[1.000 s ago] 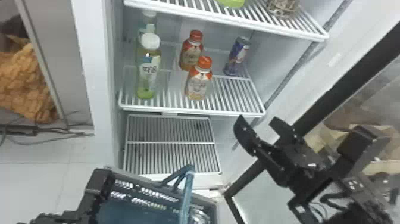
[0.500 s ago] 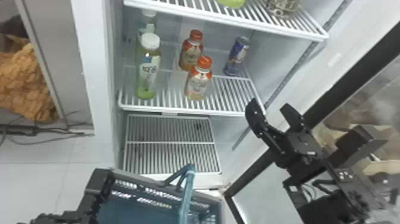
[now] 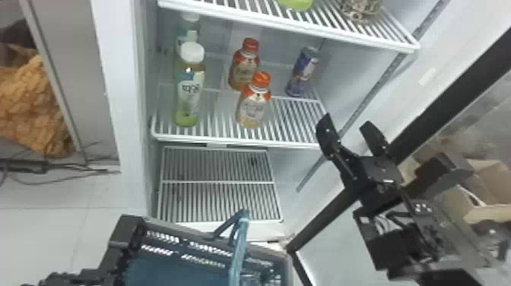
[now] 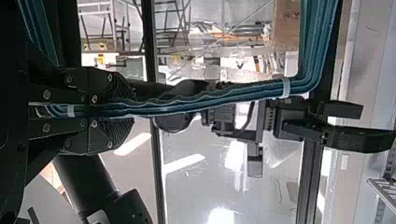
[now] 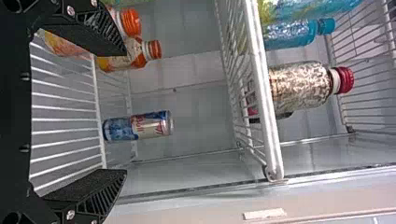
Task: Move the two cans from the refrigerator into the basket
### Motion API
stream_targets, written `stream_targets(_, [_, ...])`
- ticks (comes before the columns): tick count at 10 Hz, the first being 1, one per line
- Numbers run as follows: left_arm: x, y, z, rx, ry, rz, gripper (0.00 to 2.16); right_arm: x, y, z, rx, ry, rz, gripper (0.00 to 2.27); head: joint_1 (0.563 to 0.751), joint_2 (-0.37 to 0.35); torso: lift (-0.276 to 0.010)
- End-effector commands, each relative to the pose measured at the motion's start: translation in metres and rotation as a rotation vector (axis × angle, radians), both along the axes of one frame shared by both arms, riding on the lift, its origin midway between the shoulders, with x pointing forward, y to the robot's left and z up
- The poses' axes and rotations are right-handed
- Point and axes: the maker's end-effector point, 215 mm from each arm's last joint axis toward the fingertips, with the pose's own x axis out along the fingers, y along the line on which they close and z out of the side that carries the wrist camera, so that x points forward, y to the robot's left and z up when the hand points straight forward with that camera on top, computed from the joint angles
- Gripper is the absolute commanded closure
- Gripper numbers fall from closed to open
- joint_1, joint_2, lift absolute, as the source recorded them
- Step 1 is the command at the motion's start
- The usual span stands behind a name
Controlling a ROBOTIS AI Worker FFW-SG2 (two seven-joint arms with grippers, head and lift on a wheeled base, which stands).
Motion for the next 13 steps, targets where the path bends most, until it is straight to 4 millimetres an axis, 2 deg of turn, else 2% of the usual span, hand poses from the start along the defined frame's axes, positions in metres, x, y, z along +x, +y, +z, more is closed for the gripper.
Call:
stream_targets(1, [-0.003,0.001,-0.001,0.004,0.001,-0.012,1.21,0.015,-0.010,-0.007,0.000,-0.026,-0.023,0.12,0.695,-0.350,-0.266])
stream_targets(5, [-0.002,0.000,0.000,0.002,-0.001,-0.012,1.21,0.047,-0.012,-0.026,0.002,-0.040,-0.026,0.12,0.695,-0.350,-0.266])
stream_targets(8, [-0.002,0.000,0.000,0.004,-0.004,-0.012,1.21,0.075,-0.013,-0.017,0.003,-0.084,-0.023,0.12,0.695,-0.350,-0.266])
stream_targets(13, [0.000,0.001,0.000,0.007,-0.009,-0.012,1.21,0.124,-0.021,-0.019,0.002,-0.115,-0.038,0.11,0.695,-0.350,-0.266])
